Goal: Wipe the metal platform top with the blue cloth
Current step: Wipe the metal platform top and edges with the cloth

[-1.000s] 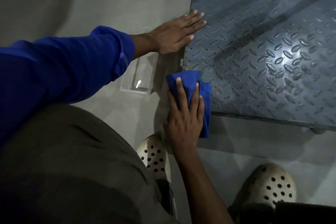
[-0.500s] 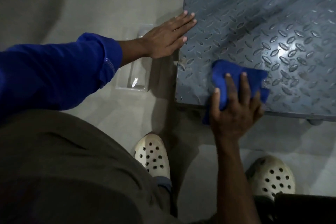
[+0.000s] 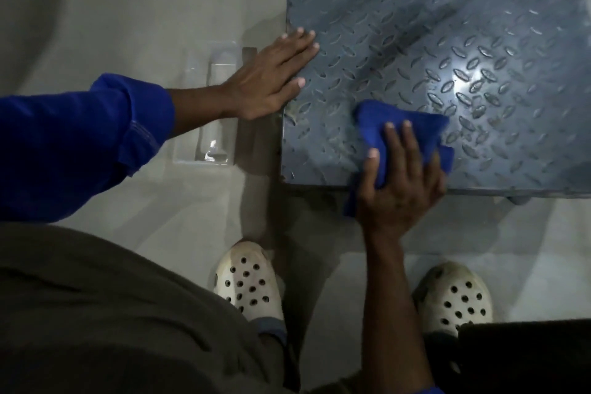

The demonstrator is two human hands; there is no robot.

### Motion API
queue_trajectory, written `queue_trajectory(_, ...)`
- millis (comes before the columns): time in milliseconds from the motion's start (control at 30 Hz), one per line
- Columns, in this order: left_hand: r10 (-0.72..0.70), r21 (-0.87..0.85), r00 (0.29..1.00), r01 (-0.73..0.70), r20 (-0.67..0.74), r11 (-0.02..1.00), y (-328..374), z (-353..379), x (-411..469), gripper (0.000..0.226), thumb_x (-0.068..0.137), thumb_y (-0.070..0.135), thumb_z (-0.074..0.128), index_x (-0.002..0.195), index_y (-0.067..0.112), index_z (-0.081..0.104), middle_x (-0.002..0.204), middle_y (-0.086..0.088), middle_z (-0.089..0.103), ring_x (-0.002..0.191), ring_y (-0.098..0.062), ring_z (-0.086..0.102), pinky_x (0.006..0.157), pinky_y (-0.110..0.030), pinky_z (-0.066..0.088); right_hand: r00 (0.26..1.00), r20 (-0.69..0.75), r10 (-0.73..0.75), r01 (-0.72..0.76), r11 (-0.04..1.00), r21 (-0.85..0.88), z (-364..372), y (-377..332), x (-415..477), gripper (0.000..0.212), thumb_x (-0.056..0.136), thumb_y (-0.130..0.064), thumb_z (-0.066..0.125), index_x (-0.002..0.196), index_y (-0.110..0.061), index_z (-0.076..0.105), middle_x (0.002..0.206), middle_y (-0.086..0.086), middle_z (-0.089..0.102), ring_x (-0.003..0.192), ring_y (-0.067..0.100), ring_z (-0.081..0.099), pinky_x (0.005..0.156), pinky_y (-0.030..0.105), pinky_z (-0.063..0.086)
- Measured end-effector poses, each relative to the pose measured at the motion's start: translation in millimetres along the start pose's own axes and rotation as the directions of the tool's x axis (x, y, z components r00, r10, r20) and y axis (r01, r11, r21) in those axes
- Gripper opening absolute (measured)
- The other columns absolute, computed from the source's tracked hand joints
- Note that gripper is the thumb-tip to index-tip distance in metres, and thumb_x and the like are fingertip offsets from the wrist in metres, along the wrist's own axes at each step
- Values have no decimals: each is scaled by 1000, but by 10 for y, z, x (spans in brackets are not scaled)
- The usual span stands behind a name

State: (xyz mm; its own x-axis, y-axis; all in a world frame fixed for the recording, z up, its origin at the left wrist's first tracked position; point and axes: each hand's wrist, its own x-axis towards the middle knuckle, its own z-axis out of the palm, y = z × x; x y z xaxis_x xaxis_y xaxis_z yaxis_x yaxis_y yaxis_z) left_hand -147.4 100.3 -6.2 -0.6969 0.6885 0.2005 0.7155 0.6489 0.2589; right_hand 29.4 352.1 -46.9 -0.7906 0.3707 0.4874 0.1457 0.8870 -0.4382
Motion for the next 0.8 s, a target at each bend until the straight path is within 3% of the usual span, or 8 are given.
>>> queue_trajectory(133, 40, 29, 999, -39, -13, 999, 117, 78, 51, 65, 115, 33, 40, 164, -8, 28, 173, -30, 23, 163, -46, 19, 134, -57, 14, 984, -66, 167, -167, 986, 2, 67, -287, -31, 43, 106, -44, 57, 146, -29, 65, 156, -8, 58, 148, 30, 47, 116, 49, 36)
queue_trajectory(233, 67, 29, 998, -66, -6, 997, 165, 67, 121, 66, 114, 33, 40, 163, -9, 30, 172, -31, 24, 162, -47, 21, 134, -56, 16, 996, 73, 48, -50, 998, 27, 68, -720, -297, 47, 106, -48, 56, 149, -32, 61, 160, -10, 52, 150, 29, 46, 117, 53, 37)
queue_trajectory(367, 65, 31, 998, -65, 4, 997, 164, 62, 127, 66, 114, 33, 41, 164, -8, 29, 173, -29, 24, 163, -44, 20, 134, -55, 16, 984, 157, -87, 89, 996, -5, 11, -550, -139, 50, 104, -53, 54, 150, -35, 60, 160, -11, 52, 149, 29, 48, 112, 48, 38)
queue_trajectory(500, 23, 28, 999, -25, 39, 999, 218, 41, 120, 69, 113, 38, 41, 166, -5, 27, 175, -26, 21, 165, -41, 17, 135, -53, 13, 977, 165, 133, -121, 989, -86, -58, -119, 229, 54, 101, -54, 53, 153, -38, 55, 164, -12, 47, 155, 29, 38, 116, 49, 32)
queue_trajectory(600, -70, 28, 996, 68, 63, 997, 441, 74, 169, 75, 110, 45, 37, 165, -5, 29, 175, -26, 22, 165, -40, 18, 136, -49, 11, 956, 99, 276, -261, 955, -144, -39, -241, 224, 56, 105, -51, 47, 159, -35, 48, 169, -9, 39, 159, 31, 30, 122, 53, 27)
queue_trajectory(700, -237, 34, 967, 235, 92, 971, 791, 151, 284, 85, 96, 44, 22, 165, -6, 28, 174, -30, 18, 164, -46, 14, 134, -51, 6, 970, 194, 147, -123, 984, -131, -2, -735, -147, 58, 108, -49, 43, 164, -33, 39, 174, -9, 29, 163, 29, 20, 128, 49, 18)
queue_trajectory(800, -294, 49, 947, 290, 128, 956, 963, 201, 366, 89, 92, 44, 15, 167, -5, 23, 174, -32, 12, 164, -49, 8, 133, -53, 3, 976, 204, 74, -58, 994, -88, -9, -634, -119, 56, 108, -48, 45, 162, -33, 44, 172, -10, 34, 161, 27, 27, 127, 47, 23)
